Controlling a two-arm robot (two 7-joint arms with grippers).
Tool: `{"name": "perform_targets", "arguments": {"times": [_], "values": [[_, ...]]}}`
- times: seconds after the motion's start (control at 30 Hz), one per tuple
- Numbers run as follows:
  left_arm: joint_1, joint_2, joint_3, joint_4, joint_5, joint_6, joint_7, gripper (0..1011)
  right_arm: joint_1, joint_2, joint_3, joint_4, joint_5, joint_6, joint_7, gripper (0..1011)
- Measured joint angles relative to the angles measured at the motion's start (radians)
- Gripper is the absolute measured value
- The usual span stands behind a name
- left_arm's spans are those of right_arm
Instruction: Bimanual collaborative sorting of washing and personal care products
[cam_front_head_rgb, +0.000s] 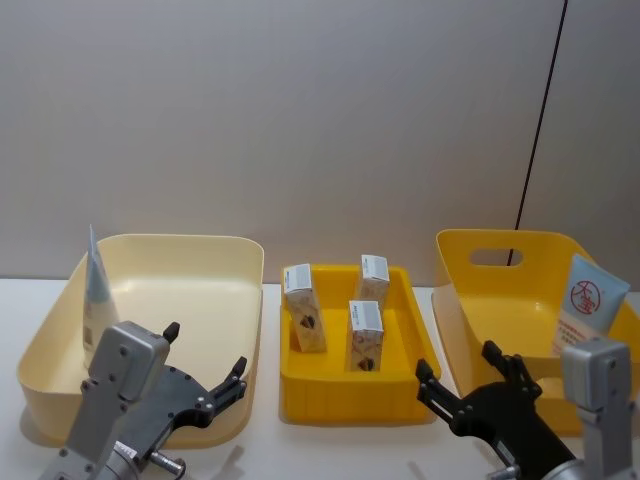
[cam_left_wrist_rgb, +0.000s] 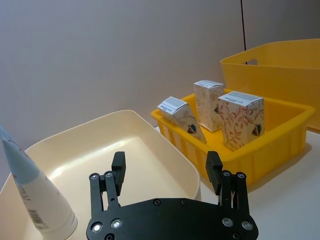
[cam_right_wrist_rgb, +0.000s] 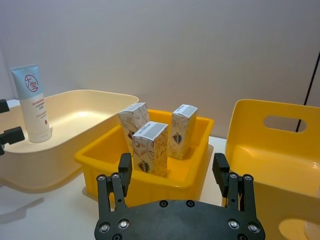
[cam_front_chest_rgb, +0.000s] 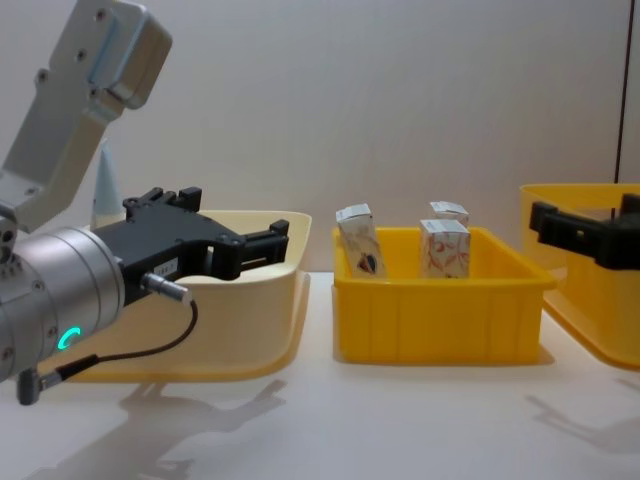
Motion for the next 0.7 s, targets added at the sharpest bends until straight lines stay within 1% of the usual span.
{"name": "perform_targets", "arguments": {"times": [0.27,0.4,0.5,0.53,0.57,0.7], "values": [[0.000,0.000,0.000,0.000,0.000,0.000,0.000,1000,0.065,-0.019,-0.013,0.051,0.004,0.019,0.027,1003],[0.000,0.000,0.000,0.000,0.000,0.000,0.000,1000,0.112,-0.038,-0.023,0.094,0.004,0.031,0.039,1003],[0.000,0.000,0.000,0.000,0.000,0.000,0.000,1000,0.140,-0.051,-0.030,0.123,0.004,0.039,0.045,1003],[0.000,0.000,0.000,0.000,0.000,0.000,0.000,1000,0.140,-0.051,-0.030,0.123,0.004,0.039,0.045,1003],[0.000,0.000,0.000,0.000,0.000,0.000,0.000,1000,0.157,-0.060,-0.034,0.141,0.003,0.042,0.047,1003],[0.000,0.000,0.000,0.000,0.000,0.000,0.000,1000,0.194,-0.079,-0.044,0.182,-0.001,0.048,0.051,1003]]}}
